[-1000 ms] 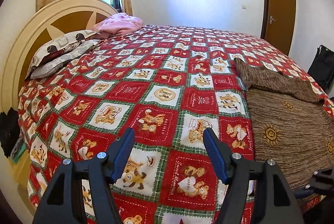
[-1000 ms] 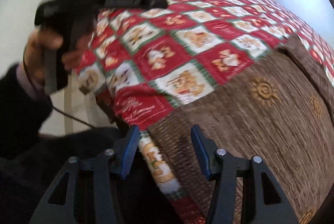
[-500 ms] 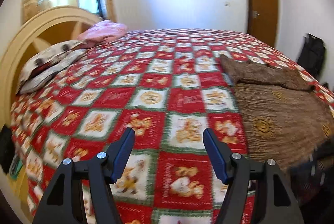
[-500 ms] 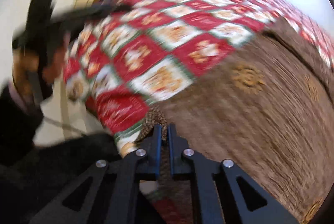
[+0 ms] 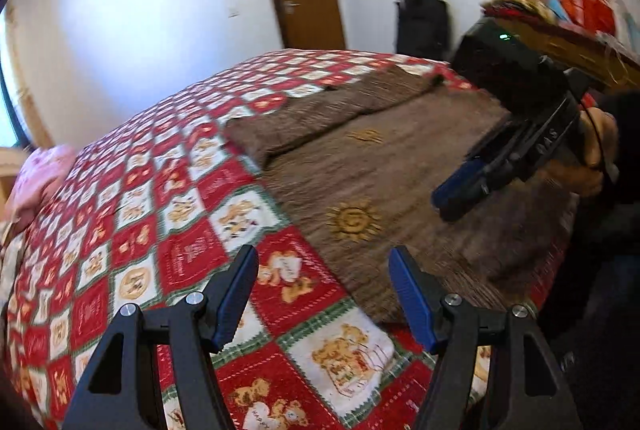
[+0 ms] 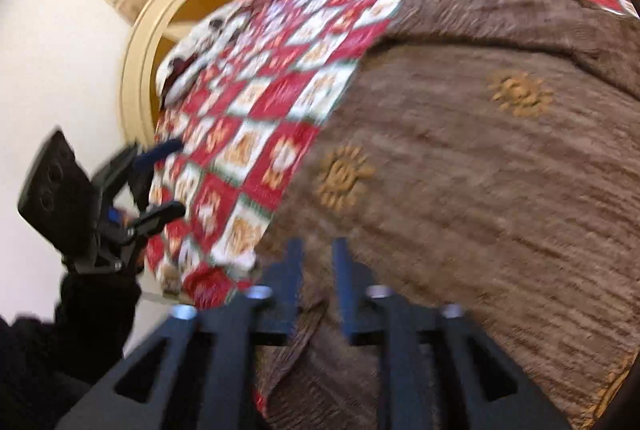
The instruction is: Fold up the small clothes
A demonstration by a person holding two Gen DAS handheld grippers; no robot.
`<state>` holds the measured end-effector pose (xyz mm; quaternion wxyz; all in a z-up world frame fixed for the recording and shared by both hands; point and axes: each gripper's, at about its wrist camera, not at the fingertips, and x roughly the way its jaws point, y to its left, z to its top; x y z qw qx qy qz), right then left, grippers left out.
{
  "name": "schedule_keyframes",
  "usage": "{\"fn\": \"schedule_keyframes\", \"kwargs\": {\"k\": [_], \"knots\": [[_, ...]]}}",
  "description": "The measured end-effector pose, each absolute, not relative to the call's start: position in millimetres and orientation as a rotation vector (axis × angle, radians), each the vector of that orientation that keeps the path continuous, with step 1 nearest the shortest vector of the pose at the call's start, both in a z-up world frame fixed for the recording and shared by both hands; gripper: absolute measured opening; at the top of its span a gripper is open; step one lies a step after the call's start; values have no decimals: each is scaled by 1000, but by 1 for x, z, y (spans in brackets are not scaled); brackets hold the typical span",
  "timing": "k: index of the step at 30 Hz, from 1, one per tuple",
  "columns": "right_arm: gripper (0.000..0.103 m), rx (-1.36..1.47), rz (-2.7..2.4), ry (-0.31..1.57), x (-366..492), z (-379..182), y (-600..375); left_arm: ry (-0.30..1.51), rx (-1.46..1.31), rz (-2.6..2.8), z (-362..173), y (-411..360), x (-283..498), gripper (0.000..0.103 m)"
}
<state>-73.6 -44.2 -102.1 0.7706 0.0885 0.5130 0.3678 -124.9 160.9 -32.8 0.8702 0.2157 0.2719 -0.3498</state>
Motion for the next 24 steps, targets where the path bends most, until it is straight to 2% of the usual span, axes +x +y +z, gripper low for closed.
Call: {"fn": "schedule_keyframes", "kwargs": {"k": [1, 4, 5, 6, 7, 9, 10, 15, 19, 24], "knots": [[72, 171, 824, 1126, -77, -107, -36, 570, 454, -739, -34, 161, -127, 69], [74, 106, 860, 1145, -83, -120, -12, 590, 460, -743, -38, 161, -132, 69], [72, 80, 874, 1159, -85, -125, -4, 595, 470, -747, -39, 162, -134, 69], [61, 44, 904, 1178, -90, -130, 7, 596, 486, -753, -39, 162, -137, 69], [45, 13, 929, 1190, -94, -134, 13, 593, 500, -760, -39, 162, -139, 69], [29, -136, 936, 1195, -106, -138, 31, 580, 529, -787, -37, 161, -141, 69], [13, -192, 932, 1167, -110, -135, 35, 573, 541, -805, -35, 160, -143, 69], [11, -219, 940, 1051, -108, -94, 23, 517, 675, -977, -30, 139, -150, 69], [11, -238, 974, 995, -106, -69, 15, 451, 884, -1075, -38, 112, -156, 69], [11, -412, 1035, 945, -117, -56, 28, 450, 1026, -1149, -54, 82, -143, 69]]}}
